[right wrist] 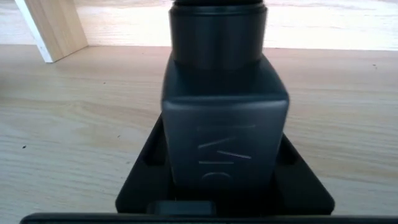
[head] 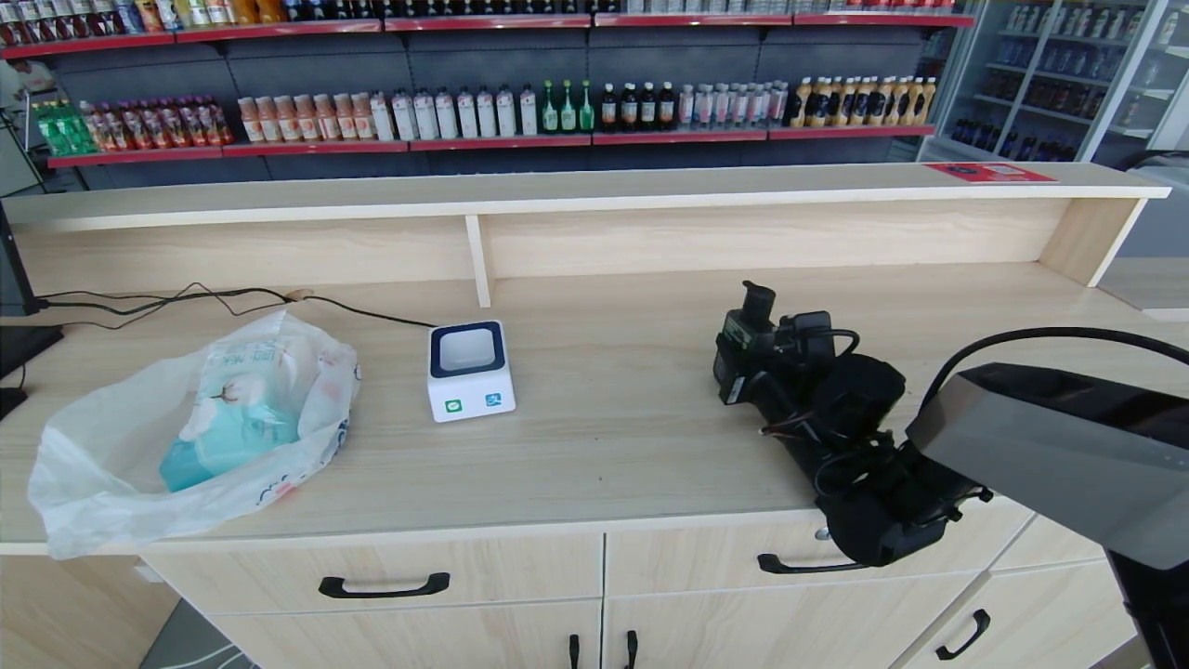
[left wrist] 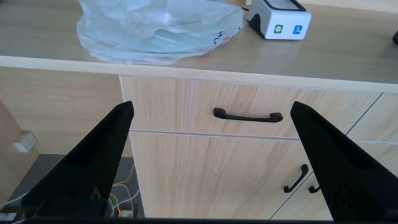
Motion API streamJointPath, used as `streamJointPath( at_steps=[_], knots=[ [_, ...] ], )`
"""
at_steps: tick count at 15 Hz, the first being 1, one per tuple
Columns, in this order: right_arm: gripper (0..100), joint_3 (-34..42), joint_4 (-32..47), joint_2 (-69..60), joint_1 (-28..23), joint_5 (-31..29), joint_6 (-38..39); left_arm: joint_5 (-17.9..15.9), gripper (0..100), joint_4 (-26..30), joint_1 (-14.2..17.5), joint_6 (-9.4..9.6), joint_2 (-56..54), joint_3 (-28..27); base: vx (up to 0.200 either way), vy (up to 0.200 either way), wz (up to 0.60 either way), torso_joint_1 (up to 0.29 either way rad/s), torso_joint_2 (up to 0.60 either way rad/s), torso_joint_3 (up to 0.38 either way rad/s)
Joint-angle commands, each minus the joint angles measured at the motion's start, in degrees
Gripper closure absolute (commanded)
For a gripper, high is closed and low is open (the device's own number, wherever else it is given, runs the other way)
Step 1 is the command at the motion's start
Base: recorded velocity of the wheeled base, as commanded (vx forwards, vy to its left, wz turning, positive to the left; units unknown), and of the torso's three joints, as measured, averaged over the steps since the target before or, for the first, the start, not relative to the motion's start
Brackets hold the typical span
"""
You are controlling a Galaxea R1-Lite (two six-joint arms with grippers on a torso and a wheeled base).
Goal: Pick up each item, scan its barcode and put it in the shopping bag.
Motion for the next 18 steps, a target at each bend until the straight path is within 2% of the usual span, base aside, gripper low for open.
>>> streamJointPath(
  at_steps=[1,9,13,15,18],
  knots=[
    [100,-0.11,-0.08,-0.01,-0.01,-0.06,-0.06,0.02,0,0.00,-0.04,-0.04,-0.02,0.00,0.000,0.000,0.00,0.000,0.00,0.000],
    [100,0.42,-0.08,-5.81,-0.71,-0.41,-1.91,0.02,0,0.00,-0.04,-0.04,-0.02,0.00,0.000,0.000,0.00,0.000,0.00,0.000],
    [100,5.17,-0.08,-14.25,-0.19,-0.23,-3.75,0.02,0,0.00,-0.04,-0.04,-0.02,0.00,0.000,0.000,0.00,0.000,0.00,0.000],
    [100,9.65,-0.08,-19.43,1.31,-0.06,-3.75,0.02,0,0.00,-0.04,-0.04,-0.02,0.00,0.000,0.000,0.00,0.000,0.00,0.000],
    [100,16.06,-0.08,-26.46,7.99,-0.50,-4.01,0.02,0,0.00,0.05,-0.04,-0.02,0.00,0.000,0.000,0.00,0.000,0.00,0.000]
  ],
)
